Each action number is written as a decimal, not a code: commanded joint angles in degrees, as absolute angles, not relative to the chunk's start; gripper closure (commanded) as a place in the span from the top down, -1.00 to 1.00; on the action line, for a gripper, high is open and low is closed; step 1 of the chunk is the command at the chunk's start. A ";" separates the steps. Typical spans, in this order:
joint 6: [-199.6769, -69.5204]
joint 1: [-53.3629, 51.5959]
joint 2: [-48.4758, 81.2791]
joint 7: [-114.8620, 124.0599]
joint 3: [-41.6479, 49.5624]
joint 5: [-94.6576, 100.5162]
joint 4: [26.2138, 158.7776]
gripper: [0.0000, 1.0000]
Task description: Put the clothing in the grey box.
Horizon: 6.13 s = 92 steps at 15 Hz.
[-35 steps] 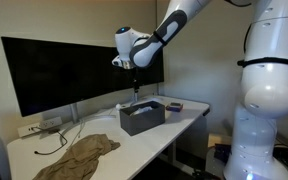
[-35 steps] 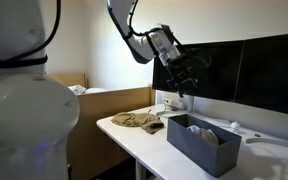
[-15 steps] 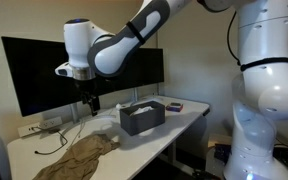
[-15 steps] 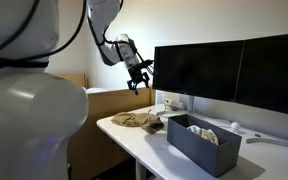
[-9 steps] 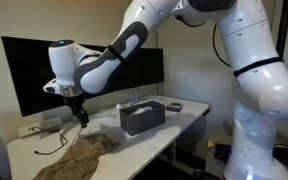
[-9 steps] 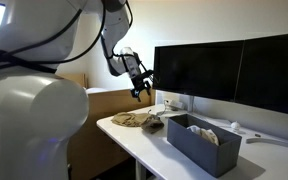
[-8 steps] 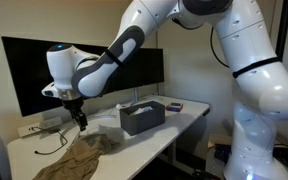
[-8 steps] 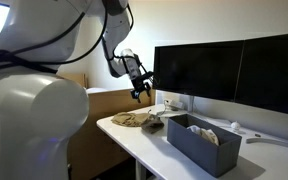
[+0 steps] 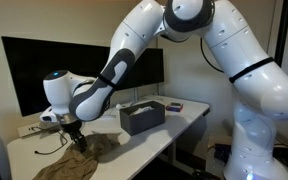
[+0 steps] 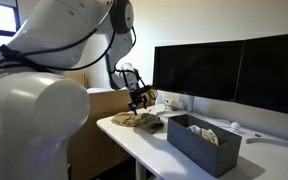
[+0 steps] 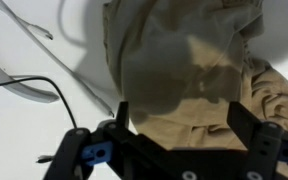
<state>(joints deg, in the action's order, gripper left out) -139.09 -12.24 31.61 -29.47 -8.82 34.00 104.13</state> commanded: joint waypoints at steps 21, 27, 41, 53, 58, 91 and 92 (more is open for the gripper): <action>-139.53 -8.11 38.63 -45.90 -12.15 25.89 107.78 -0.59; -132.29 -6.71 23.08 -48.25 -14.23 20.12 115.90 -0.89; -124.59 -5.82 -4.75 -49.75 -7.59 14.30 111.08 -0.84; -121.71 0.88 -18.17 -56.90 9.41 8.67 116.83 -0.86; -122.29 4.98 -15.73 -58.36 14.15 10.65 120.92 -0.86; -148.82 10.30 17.27 -30.11 14.61 39.30 132.43 -0.87; -148.98 10.58 17.77 -29.69 14.72 39.95 132.57 -0.87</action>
<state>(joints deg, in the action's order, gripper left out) -146.88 9.22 15.28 -32.81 14.99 37.01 131.93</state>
